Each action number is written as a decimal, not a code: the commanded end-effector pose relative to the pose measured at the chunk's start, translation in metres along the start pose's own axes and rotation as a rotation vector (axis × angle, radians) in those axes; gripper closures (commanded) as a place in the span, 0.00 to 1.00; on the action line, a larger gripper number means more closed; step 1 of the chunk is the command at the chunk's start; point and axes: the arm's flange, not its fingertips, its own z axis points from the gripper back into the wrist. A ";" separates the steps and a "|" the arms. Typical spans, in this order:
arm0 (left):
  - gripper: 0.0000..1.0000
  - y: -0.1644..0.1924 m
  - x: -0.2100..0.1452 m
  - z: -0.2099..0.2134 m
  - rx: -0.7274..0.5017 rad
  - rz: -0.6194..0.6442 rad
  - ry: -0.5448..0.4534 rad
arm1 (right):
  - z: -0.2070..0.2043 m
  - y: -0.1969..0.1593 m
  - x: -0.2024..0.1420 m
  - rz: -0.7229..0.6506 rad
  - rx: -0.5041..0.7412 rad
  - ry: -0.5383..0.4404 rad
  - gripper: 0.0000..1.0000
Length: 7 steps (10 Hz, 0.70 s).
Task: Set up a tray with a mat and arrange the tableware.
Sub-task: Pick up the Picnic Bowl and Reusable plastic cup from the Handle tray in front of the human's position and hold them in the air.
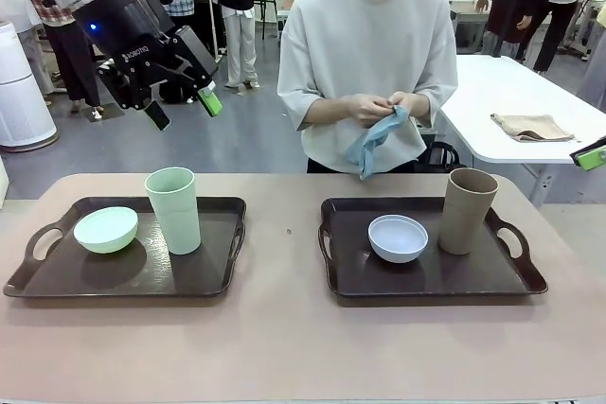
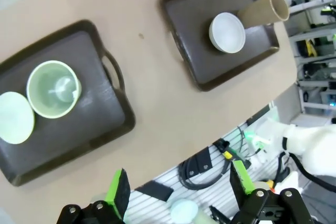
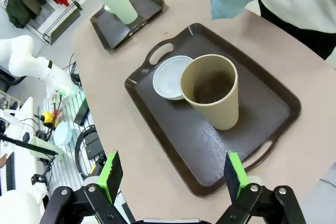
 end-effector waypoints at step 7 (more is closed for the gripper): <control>0.00 -0.113 0.106 -0.169 0.108 0.184 0.072 | -0.071 -0.117 -0.011 0.361 0.026 -0.038 0.00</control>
